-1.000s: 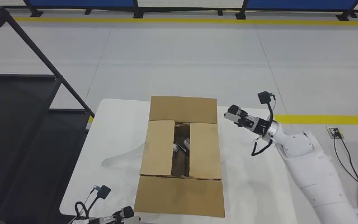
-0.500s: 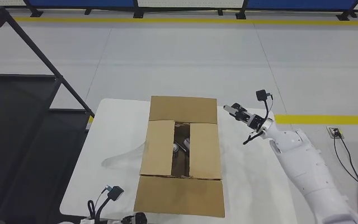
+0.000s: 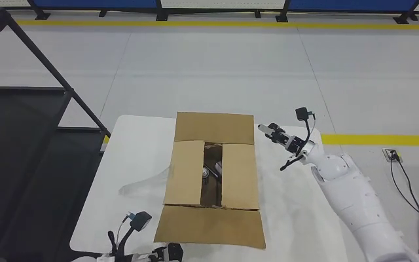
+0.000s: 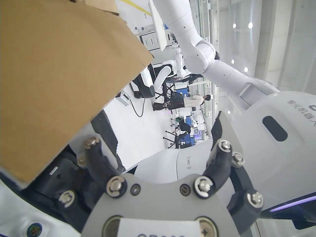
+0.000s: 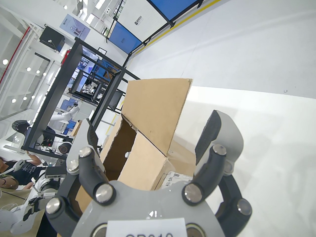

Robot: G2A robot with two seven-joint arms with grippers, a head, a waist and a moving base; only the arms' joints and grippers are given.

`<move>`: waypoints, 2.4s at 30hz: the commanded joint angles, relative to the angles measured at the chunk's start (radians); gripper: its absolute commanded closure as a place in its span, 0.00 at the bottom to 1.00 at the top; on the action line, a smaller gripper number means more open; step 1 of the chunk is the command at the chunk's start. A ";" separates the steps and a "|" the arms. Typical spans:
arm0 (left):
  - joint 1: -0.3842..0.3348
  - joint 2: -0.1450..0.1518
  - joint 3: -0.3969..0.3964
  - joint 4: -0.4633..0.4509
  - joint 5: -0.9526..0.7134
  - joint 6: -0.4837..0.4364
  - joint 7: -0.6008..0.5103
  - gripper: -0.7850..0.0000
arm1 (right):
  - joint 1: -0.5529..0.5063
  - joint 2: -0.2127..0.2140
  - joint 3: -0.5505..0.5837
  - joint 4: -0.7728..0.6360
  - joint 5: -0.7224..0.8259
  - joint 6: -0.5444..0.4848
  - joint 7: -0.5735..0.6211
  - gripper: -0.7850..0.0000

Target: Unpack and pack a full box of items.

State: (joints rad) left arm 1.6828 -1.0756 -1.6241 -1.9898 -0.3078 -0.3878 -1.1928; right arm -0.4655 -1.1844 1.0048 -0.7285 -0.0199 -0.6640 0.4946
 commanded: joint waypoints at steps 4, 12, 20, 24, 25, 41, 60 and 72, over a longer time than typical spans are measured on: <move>-0.006 0.005 -0.001 -0.015 -0.002 0.011 0.004 0.00 | 0.048 -0.032 -0.035 0.106 0.042 -0.020 0.018 0.00; 0.026 0.026 -0.068 0.008 -0.021 -0.016 -0.133 0.00 | 0.135 -0.084 -0.083 0.257 0.066 -0.087 0.060 0.00; 0.039 0.037 -0.101 0.076 -0.038 -0.049 -0.147 0.00 | 0.180 -0.132 -0.111 0.342 0.124 -0.178 0.130 0.00; 0.041 0.039 -0.087 0.075 -0.026 -0.066 -0.130 0.00 | 0.193 -0.150 -0.104 0.383 0.196 -0.249 0.197 0.00; 0.042 0.040 -0.082 0.072 -0.023 -0.071 -0.124 0.00 | 0.197 -0.152 -0.099 0.395 0.215 -0.265 0.213 0.00; 0.061 0.037 -0.070 -0.020 -0.074 -0.108 0.107 0.00 | 0.150 -0.106 -0.103 0.274 0.337 -0.348 0.314 0.00; 0.038 0.030 -0.013 -0.087 0.080 -0.081 0.351 0.00 | 0.123 0.041 -0.201 0.003 0.300 -0.266 0.396 0.00; -0.068 0.027 0.061 -0.058 0.165 0.015 0.428 0.00 | 0.105 0.100 -0.141 -0.134 0.355 -0.073 0.550 0.00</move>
State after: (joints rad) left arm 1.6228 -1.0483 -1.5701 -2.0511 -0.1480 -0.3802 -0.7664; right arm -0.3579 -1.0864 0.8598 -0.8511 0.3401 -0.7534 1.0420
